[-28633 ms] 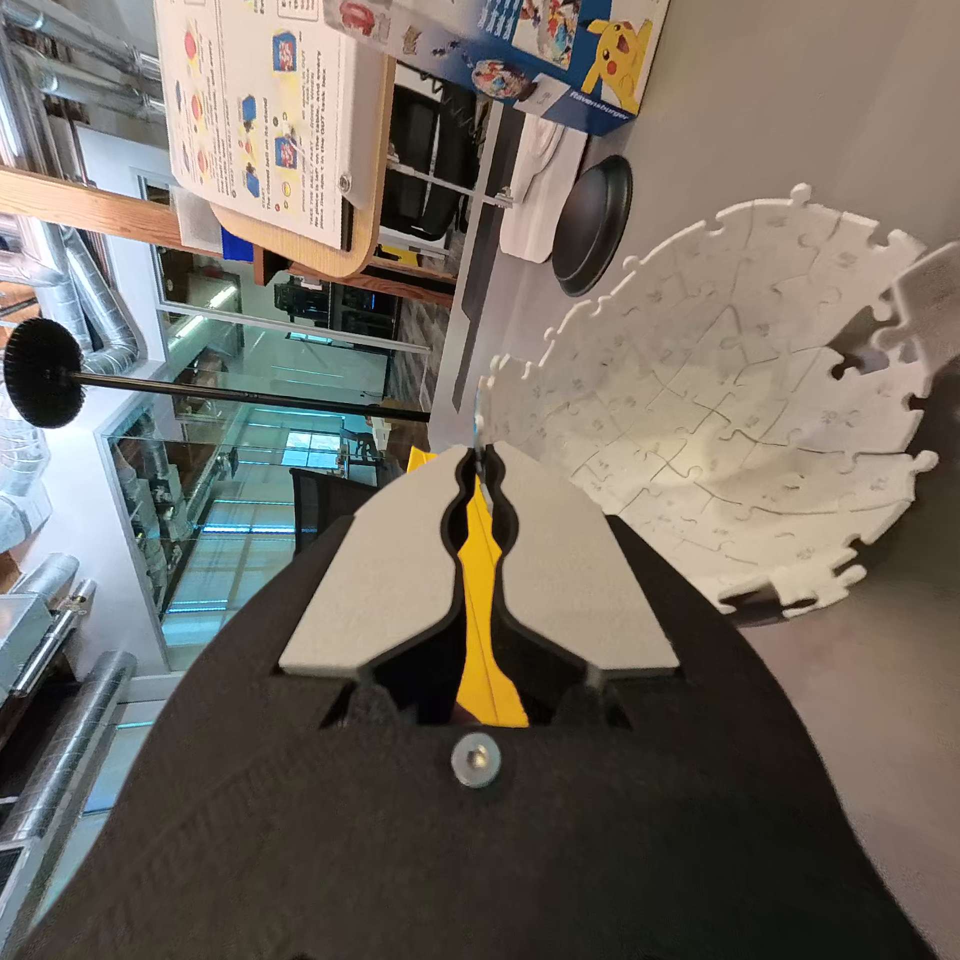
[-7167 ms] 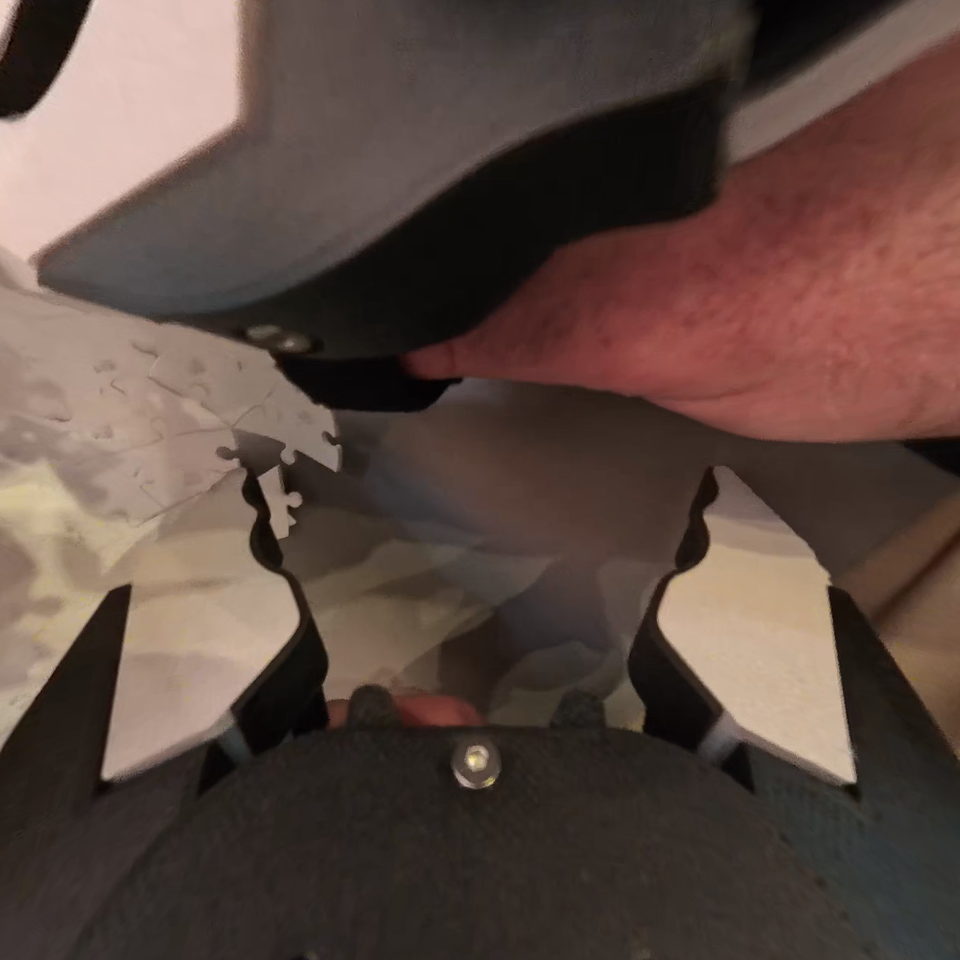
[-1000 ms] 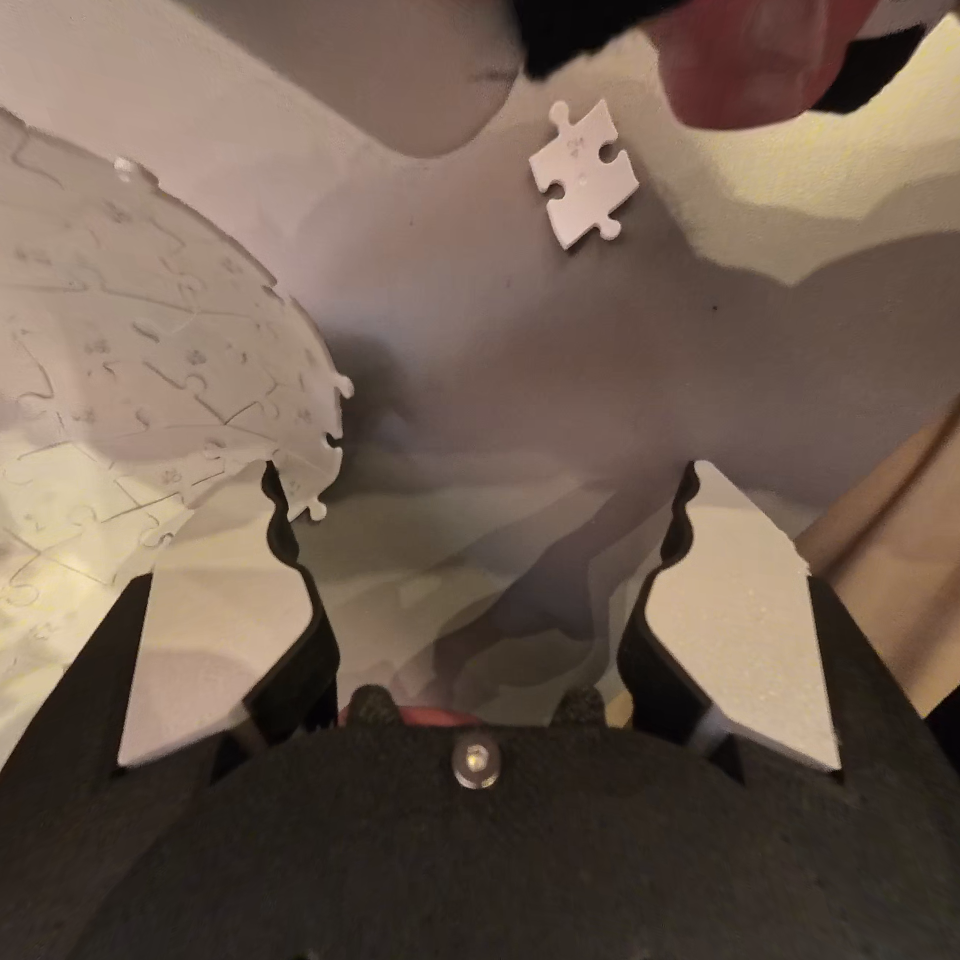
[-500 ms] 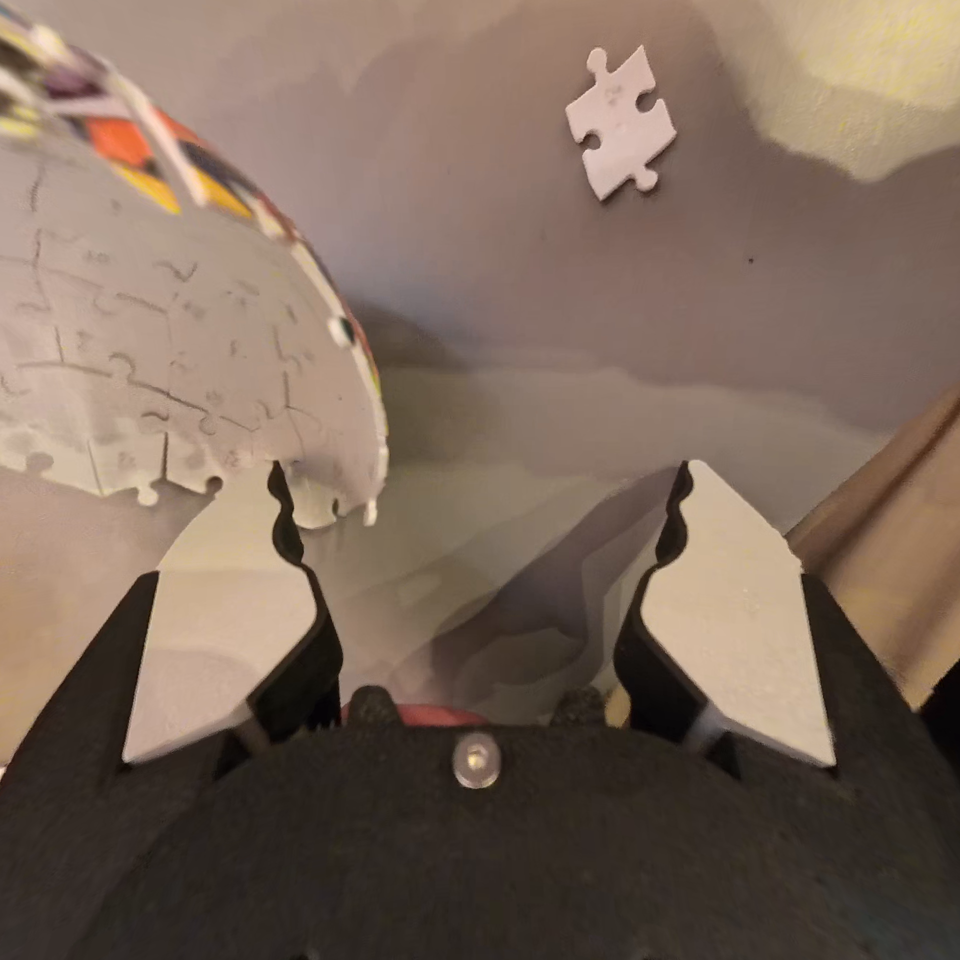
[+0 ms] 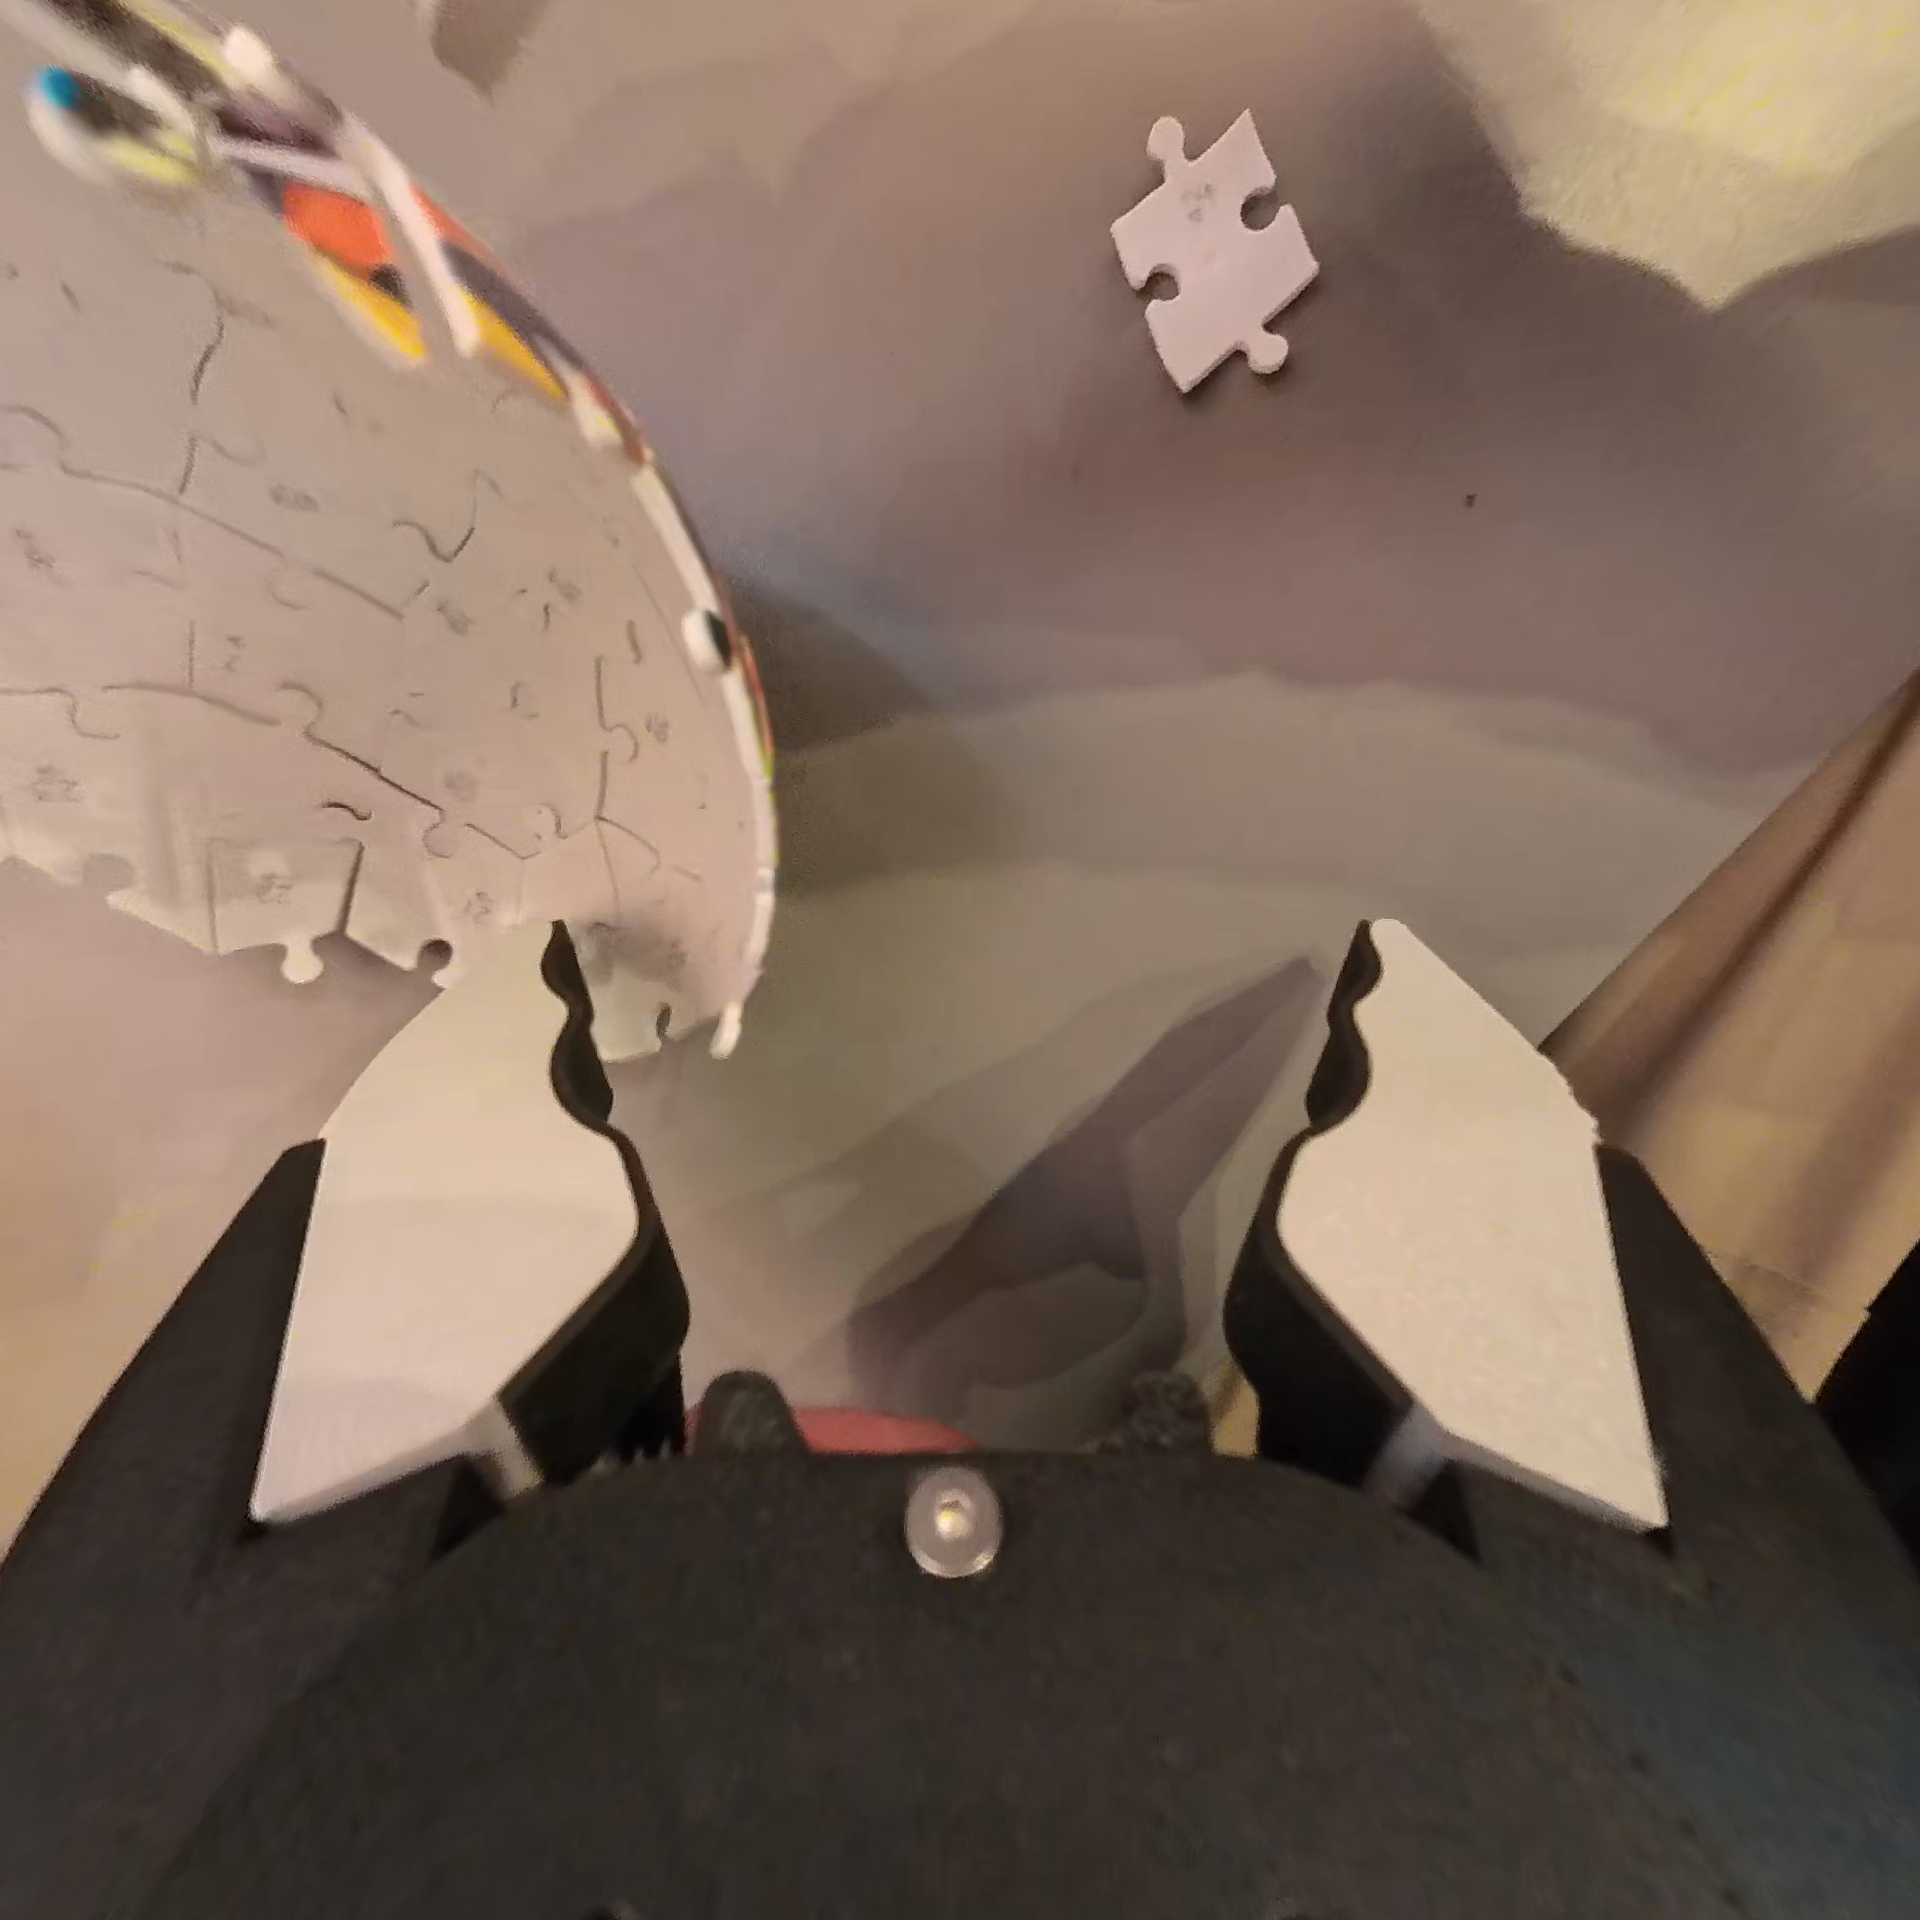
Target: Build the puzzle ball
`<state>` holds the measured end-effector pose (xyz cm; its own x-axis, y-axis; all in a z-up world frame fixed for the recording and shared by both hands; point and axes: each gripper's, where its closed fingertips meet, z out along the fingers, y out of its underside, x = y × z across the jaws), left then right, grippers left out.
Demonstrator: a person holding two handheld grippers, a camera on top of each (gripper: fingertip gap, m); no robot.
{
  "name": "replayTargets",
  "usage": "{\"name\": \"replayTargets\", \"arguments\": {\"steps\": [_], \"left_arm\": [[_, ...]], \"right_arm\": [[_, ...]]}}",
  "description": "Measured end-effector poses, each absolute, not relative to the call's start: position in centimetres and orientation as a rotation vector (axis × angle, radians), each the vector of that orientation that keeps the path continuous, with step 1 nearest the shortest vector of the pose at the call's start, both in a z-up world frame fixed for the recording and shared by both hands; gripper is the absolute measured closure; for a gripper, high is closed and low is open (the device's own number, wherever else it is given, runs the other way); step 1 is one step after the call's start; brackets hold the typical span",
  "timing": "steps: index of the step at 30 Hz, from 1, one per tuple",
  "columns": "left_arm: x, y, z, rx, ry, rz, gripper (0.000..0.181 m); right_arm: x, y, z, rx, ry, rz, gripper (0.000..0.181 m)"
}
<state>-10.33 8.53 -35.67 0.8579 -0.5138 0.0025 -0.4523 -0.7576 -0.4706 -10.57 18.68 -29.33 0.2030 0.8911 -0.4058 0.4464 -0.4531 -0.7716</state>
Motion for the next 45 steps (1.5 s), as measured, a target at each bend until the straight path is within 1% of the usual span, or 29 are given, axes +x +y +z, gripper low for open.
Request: {"name": "replayTargets", "arguments": {"steps": [12,20,25,31,38,45], "left_arm": [[-10.7,8.3,-35.1,-2.552,0.742,-0.216,0.054],[-11.1,9.7,-33.0,-2.539,0.779,-0.246,0.062],[-12.0,9.9,-33.0,-2.588,0.818,-0.232,0.067],[-12.8,10.1,-32.1,-2.590,0.832,-0.216,0.065],[-12.9,10.9,-30.3,-2.568,0.891,-0.185,0.064],[-10.1,12.7,-28.2,-2.491,1.021,-0.199,0.066]], "right_arm": [[-11.2,17.4,-30.0,-1.975,-1.314,1.164,0.158],[-11.4,17.6,-31.1,-1.997,-1.318,1.145,0.159],[-11.1,17.7,-31.3,-2.015,-1.322,1.159,0.159],[-10.6,18.1,-30.7,-2.009,-1.326,1.169,0.161],[-10.6,17.8,-31.3,-2.025,-1.353,1.178,0.165],[-10.6,17.7,-31.2,-2.019,-1.356,1.186,0.168]]}}
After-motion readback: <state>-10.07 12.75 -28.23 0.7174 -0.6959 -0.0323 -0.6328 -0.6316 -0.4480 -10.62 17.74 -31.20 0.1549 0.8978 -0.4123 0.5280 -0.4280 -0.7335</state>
